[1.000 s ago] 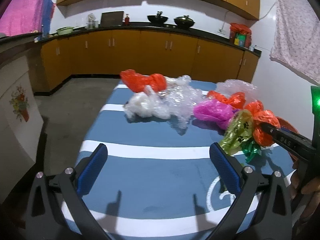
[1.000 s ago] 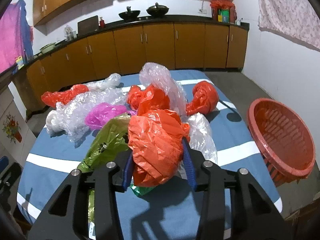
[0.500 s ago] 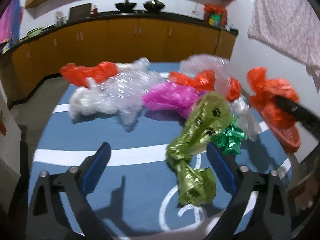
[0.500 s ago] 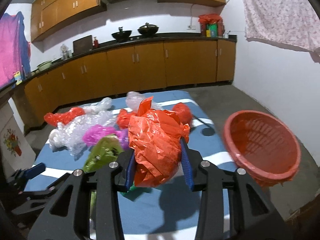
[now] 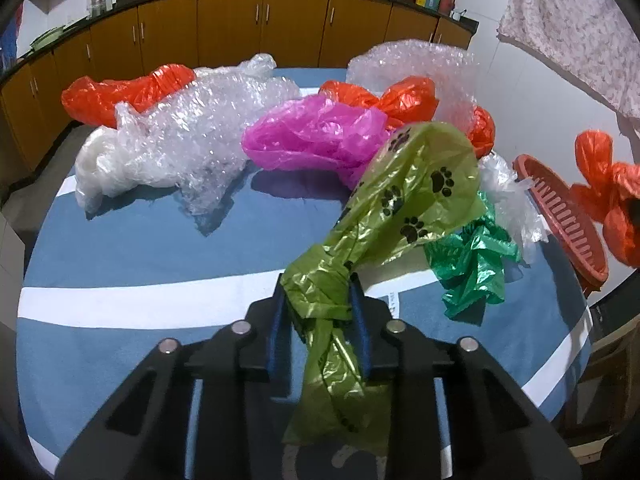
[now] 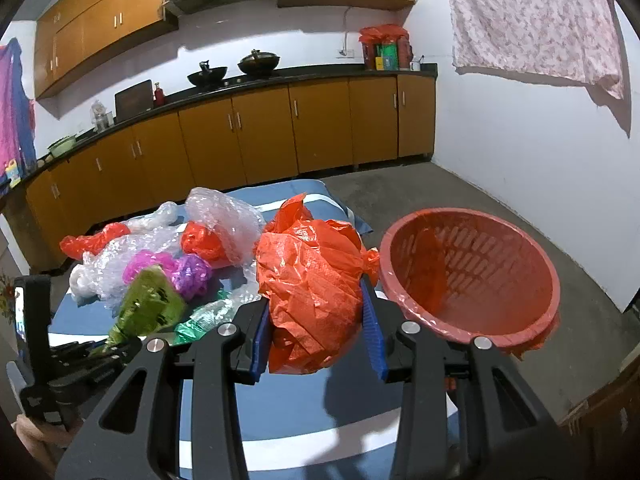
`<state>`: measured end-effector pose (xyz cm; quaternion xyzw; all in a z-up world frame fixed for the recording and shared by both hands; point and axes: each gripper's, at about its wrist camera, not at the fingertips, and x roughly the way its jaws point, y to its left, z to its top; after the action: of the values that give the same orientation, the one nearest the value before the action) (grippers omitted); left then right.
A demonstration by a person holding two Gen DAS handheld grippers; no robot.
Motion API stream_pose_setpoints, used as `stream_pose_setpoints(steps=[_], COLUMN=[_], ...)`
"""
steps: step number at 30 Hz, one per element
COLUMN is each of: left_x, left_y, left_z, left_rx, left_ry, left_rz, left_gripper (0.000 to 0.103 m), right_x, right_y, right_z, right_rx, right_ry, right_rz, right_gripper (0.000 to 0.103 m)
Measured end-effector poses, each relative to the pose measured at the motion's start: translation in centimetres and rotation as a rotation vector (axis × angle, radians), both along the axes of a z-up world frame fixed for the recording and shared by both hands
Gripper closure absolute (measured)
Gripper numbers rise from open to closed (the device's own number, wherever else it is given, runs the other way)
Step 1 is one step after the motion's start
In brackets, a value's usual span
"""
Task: Collect trash
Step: 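Carry both bags over the orange basket and open both tools to drop them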
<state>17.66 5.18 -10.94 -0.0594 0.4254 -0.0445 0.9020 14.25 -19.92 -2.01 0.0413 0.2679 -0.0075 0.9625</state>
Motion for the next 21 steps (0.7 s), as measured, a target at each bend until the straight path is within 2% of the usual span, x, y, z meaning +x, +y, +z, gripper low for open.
stream_pose_setpoints(steps=[6,10,15,21], left_x=[-1.1,-1.2,0.0,1.9], left_y=[0.0,-1.6,-6.6,-14.6], left_z=[3.1,6.2,9.4,10.5], left_rx=[0.013,-0.003,-0.028,-0.056], left_ry=[-0.074,-0.133,-0.182,-0.193], left_rz=[0.004,-0.021,-0.114,-0.269], left_gripper=[0.077,0.077,0.076,0.076], right_x=[-0.7,-1.0,-1.4,-1.6], right_y=[-1.4,-3.3,-6.7,-10.4], right_z=[0.3,0.8,1.4,1.9], right_rx=[0.001,0.013,0.027,0.024], right_ry=[-0.022,-0.039,-0.068,-0.09], right_rz=[-0.027,-0.068,-0.154,-0.239], right_gripper=[0.063,0.063,0.063,0.063])
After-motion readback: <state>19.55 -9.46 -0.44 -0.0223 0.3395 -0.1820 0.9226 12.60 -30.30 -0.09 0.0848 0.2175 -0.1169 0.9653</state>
